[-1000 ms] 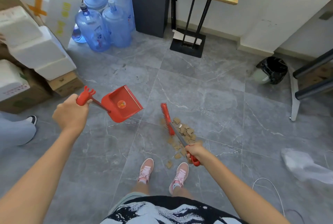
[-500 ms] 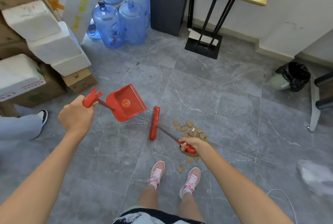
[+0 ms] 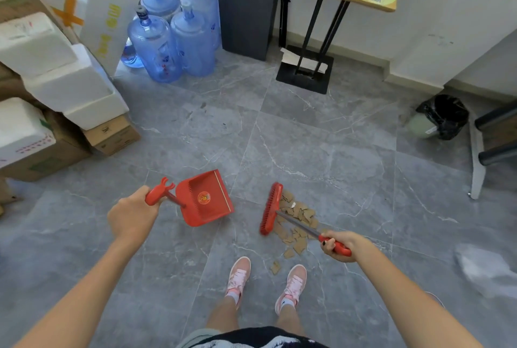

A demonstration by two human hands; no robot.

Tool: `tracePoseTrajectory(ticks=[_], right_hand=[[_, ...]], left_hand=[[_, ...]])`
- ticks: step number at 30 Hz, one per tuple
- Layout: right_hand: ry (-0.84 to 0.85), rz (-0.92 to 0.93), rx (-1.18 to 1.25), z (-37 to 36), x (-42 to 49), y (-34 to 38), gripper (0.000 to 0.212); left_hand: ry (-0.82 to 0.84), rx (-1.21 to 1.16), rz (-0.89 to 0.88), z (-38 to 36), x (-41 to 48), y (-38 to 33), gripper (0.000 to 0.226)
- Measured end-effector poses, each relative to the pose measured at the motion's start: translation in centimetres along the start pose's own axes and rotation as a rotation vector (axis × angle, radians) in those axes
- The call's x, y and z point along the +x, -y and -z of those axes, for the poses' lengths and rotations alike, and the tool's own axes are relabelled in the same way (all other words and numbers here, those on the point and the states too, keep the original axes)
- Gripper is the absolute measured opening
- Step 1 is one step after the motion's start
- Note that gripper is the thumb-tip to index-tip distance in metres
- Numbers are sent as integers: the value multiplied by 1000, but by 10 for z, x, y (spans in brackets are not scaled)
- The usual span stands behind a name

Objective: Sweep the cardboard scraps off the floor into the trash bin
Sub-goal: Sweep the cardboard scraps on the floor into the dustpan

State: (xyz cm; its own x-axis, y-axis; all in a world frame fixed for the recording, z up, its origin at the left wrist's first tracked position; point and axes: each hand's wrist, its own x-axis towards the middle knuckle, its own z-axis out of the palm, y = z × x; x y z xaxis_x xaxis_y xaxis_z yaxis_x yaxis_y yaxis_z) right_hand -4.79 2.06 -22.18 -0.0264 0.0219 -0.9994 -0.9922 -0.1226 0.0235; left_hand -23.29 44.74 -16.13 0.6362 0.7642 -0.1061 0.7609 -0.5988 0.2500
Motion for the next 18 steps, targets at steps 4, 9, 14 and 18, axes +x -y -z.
tracePoseTrajectory(ticks=[4, 9, 14, 18], right_hand=[[-13, 7, 38, 25, -3, -6, 19], [-37, 17, -6, 51, -2, -9, 19], [-20, 29, 3, 70, -14, -7, 17], [15, 68, 31, 101, -35, -2, 16]], left_hand=[[41, 2, -38, -7, -9, -28, 32], [50, 0, -77, -15, -20, -65, 32], [57, 15, -121, -25, -31, -100, 30], [34, 23, -146, -32, -39, -125, 35]])
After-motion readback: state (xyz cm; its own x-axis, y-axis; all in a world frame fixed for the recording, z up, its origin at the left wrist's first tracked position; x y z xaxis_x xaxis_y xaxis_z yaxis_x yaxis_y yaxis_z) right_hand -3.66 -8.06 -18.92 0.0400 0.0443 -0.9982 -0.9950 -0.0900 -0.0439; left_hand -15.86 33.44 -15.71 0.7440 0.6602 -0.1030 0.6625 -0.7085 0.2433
